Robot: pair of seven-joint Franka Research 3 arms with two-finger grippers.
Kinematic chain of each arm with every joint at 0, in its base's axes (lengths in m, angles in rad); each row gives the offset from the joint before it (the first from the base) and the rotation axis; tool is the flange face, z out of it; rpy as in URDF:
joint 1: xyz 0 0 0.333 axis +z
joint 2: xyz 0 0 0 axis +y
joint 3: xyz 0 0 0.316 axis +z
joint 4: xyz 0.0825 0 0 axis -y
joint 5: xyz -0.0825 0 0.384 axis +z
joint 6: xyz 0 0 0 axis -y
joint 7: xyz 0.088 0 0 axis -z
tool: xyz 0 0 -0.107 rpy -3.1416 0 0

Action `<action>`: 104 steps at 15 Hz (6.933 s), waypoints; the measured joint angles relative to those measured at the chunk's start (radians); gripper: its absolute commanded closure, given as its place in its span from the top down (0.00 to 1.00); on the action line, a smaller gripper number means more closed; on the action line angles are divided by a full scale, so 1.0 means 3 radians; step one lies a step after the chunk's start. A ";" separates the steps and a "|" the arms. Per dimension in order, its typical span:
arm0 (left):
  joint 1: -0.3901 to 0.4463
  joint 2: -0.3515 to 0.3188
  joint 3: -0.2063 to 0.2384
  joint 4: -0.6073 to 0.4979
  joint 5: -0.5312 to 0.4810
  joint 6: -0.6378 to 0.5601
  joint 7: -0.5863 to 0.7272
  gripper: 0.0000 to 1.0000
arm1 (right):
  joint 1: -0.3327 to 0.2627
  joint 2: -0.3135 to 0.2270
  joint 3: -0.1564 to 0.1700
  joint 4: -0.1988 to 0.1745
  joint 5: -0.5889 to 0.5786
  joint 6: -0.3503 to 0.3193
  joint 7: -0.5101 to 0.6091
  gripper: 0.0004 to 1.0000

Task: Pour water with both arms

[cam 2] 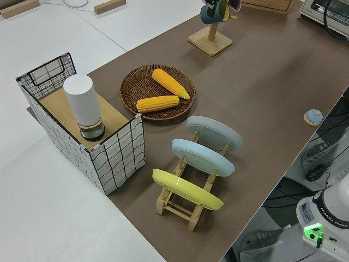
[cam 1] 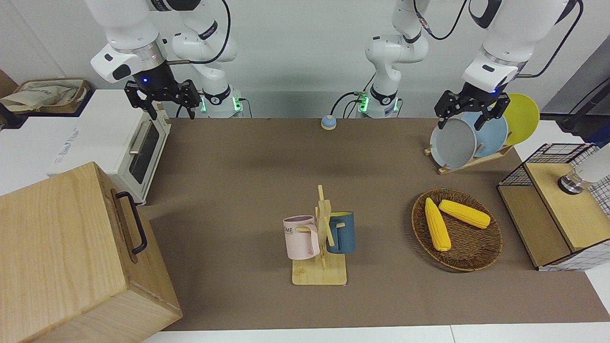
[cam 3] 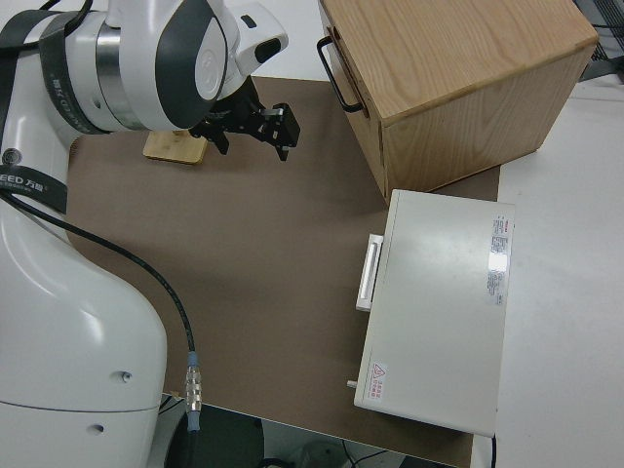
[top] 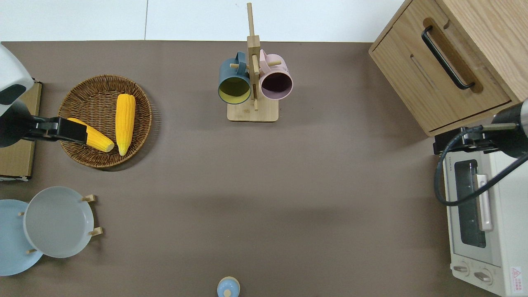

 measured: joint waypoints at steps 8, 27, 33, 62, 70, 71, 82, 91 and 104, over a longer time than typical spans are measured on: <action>0.0003 0.0000 0.0008 -0.0004 0.0009 0.0005 0.0001 1.00 | 0.0006 0.0000 0.0014 0.0000 0.0000 0.0000 0.0000 0.99; 0.0597 0.0031 0.0137 -0.0013 0.0019 0.0121 0.0911 1.00 | 0.0533 0.0417 0.0046 -0.0116 0.0002 0.0635 0.0057 0.99; 0.1182 0.0100 0.0146 -0.0017 0.0002 0.0324 0.1655 1.00 | 0.0799 0.0887 0.0045 -0.0119 0.0002 0.1469 0.0104 0.99; 0.2189 0.0585 0.0132 -0.0541 -0.1452 0.2366 0.2773 1.00 | 0.1146 0.1774 -0.0005 0.0302 -0.0215 0.3417 0.0101 0.68; 0.2190 0.0611 0.0128 -0.0822 -0.1916 0.2812 0.3099 1.00 | 0.1142 0.1777 -0.0020 0.0302 -0.0216 0.3417 0.0101 0.01; 0.2190 0.0620 0.0125 -0.0833 -0.1930 0.2843 0.3114 1.00 | 0.1142 0.1777 -0.0022 0.0302 -0.0218 0.3414 0.0101 0.00; 0.2190 0.0666 0.0092 -0.0838 -0.2050 0.2931 0.3173 0.10 | 0.1134 0.1769 -0.0033 0.0301 -0.0229 0.3357 0.0096 0.00; 0.2187 0.0666 0.0071 -0.0804 -0.2049 0.2934 0.3096 0.03 | 0.0904 0.1594 -0.0034 0.0256 -0.0236 0.2950 -0.0225 0.00; 0.2055 0.0484 0.0022 -0.0208 -0.1387 0.2096 0.1957 0.04 | 0.0539 0.1268 -0.0032 0.0092 -0.0237 0.2169 -0.0561 0.00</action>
